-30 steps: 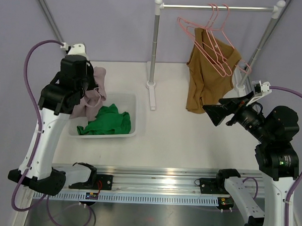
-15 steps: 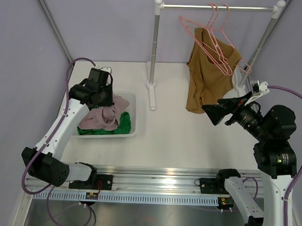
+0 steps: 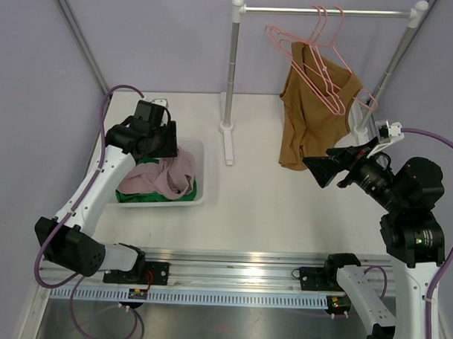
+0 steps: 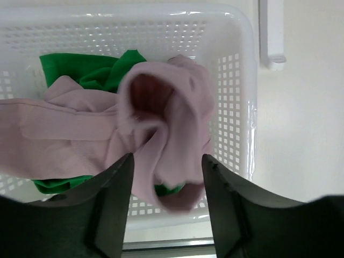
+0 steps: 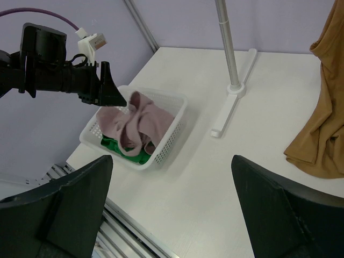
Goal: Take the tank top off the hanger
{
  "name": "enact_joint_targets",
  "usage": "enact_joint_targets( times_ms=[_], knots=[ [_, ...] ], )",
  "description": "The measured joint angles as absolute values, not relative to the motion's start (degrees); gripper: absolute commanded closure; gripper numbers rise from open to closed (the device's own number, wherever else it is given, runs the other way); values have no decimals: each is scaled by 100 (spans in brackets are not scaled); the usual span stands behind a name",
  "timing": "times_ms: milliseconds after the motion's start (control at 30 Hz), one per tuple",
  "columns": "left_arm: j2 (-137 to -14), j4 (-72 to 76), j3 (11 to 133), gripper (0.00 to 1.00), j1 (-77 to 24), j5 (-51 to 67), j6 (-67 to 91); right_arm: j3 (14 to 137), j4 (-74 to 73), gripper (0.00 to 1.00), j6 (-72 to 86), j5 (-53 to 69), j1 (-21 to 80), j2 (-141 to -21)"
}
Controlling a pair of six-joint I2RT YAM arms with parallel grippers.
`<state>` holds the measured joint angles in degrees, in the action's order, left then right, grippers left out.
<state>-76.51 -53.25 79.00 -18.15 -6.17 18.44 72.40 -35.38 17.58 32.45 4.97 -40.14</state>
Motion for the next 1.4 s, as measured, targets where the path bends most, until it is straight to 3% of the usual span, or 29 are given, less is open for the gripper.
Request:
enact_joint_targets(
  times_ms=[33,100,133,167,700,900,1200,1400],
  knots=[
    [-7655,-5341,7900,39,-1815,-655,1861,7242,-3548,1,1754,3238,497,-4018],
    [-7634,-5393,7902,24,-1815,-768,1846,7258,-3636,0,1726,3186,497,-4047],
    [-7585,-5422,7902,9,-1815,-823,1852,7297,-3726,1,1702,3092,497,-4082],
    [-7513,-5448,7905,1,-1815,-873,1852,7356,-3822,0,1680,3013,497,-4134],
    [-4023,-5817,7802,1,-1815,-2300,1726,7555,-5116,1,1153,145,1149,-4217],
    [-3214,-6287,7028,1,-1817,-2456,1793,7577,-5994,1,1024,-854,1190,-4189],
    [-2617,-6383,6418,1,-1817,-2307,1800,7161,-6117,0,939,-961,1194,-3109],
    [-2547,-6285,6184,1,-1817,-2132,1802,7032,-6112,0,941,-958,1197,-3057]
  ],
)
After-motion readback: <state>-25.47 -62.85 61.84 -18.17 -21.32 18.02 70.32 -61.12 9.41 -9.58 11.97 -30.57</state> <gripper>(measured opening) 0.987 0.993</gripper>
